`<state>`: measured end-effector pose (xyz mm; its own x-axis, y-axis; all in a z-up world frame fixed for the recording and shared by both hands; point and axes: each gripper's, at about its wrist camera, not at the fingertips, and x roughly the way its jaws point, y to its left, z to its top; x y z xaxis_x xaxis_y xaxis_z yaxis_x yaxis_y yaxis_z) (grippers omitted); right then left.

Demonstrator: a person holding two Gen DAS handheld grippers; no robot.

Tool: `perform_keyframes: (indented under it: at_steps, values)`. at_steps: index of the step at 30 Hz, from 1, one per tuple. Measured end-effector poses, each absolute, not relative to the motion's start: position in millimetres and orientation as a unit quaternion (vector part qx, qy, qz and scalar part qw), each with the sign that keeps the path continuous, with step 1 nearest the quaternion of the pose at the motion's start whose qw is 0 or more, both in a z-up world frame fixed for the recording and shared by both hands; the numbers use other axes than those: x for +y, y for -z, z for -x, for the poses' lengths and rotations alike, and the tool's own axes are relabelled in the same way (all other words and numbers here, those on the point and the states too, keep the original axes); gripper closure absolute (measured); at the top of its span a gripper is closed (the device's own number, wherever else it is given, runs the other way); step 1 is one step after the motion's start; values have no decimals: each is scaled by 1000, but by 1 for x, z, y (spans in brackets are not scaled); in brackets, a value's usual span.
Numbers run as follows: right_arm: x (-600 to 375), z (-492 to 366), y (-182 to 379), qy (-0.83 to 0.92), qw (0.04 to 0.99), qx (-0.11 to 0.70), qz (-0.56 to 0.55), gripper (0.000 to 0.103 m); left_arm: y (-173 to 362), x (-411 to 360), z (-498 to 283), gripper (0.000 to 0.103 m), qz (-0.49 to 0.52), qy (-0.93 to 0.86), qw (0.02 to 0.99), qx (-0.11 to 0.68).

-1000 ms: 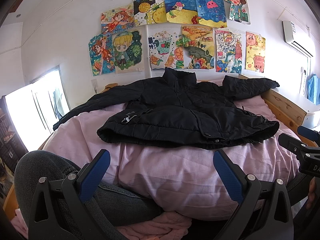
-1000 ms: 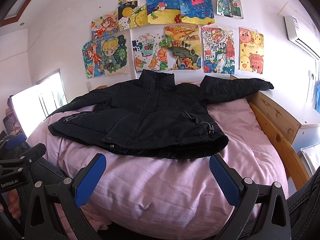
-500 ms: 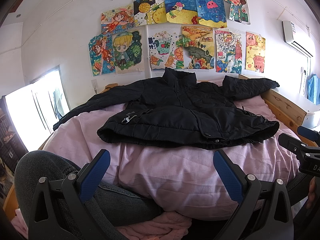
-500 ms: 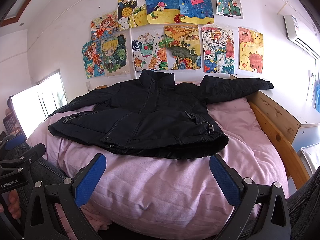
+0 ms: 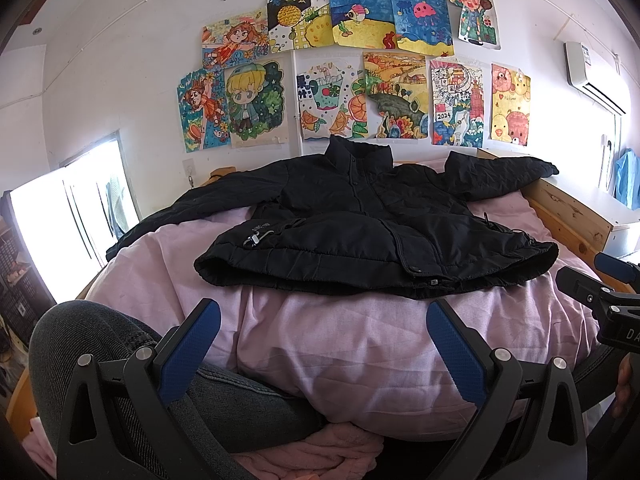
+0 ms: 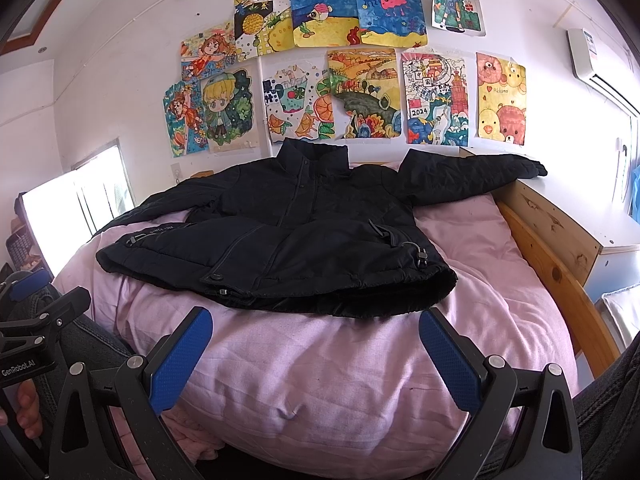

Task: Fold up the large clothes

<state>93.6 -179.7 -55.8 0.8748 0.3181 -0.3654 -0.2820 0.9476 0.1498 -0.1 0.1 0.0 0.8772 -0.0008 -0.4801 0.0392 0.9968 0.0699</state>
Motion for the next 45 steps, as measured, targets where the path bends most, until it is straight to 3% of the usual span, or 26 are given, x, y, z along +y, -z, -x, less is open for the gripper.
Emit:
perform_keyframes:
  at_steps: [17, 26, 45]
  values:
    - [-177, -95, 55, -155, 967, 197, -47, 0, 1, -1, -2, 2, -41, 10, 966, 255]
    - [-174, -100, 50, -143, 966, 212, -46, 0, 4, 1, -28, 2, -30, 22, 949, 313]
    - [-228, -183, -35, -146, 962, 232, 13, 0, -76, -36, -164, 2, -84, 82, 925, 361]
